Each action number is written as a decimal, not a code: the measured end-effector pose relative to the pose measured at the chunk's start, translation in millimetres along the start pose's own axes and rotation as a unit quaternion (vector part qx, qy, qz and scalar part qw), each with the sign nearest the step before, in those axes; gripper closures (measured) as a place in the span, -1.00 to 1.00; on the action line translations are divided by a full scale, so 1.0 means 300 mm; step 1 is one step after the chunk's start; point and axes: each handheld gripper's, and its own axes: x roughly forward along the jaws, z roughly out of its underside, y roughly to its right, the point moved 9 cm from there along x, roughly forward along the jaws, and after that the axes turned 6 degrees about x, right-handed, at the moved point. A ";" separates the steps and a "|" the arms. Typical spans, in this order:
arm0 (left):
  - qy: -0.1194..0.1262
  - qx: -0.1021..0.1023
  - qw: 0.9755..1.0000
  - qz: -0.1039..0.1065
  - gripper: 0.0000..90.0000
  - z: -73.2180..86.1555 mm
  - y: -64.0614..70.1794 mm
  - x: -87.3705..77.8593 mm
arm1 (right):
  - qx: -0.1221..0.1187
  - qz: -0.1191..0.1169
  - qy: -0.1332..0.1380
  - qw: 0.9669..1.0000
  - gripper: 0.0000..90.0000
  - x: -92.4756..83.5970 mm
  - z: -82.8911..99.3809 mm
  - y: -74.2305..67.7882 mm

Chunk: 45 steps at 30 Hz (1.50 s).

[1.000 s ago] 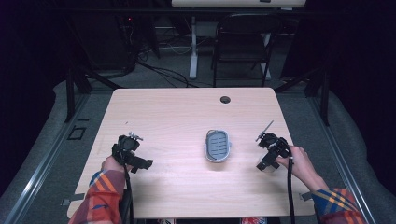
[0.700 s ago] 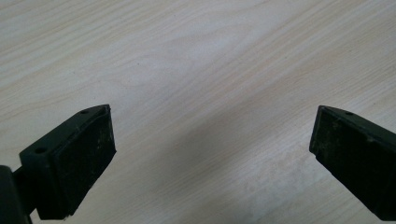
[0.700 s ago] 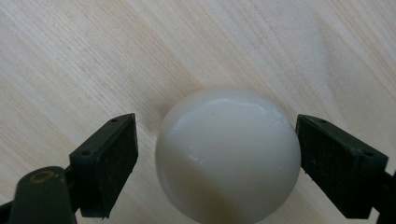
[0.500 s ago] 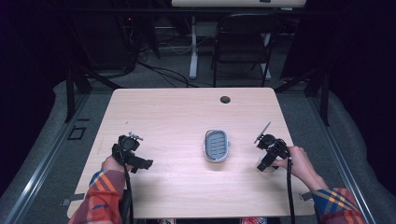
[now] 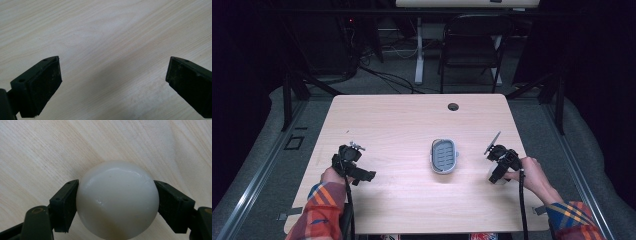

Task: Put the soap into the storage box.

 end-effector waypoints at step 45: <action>0.001 -0.002 1.000 -0.002 -1.00 0.000 0.001 -0.001 | -0.042 0.016 -0.013 0.999 -0.47 -0.080 -0.061 -0.023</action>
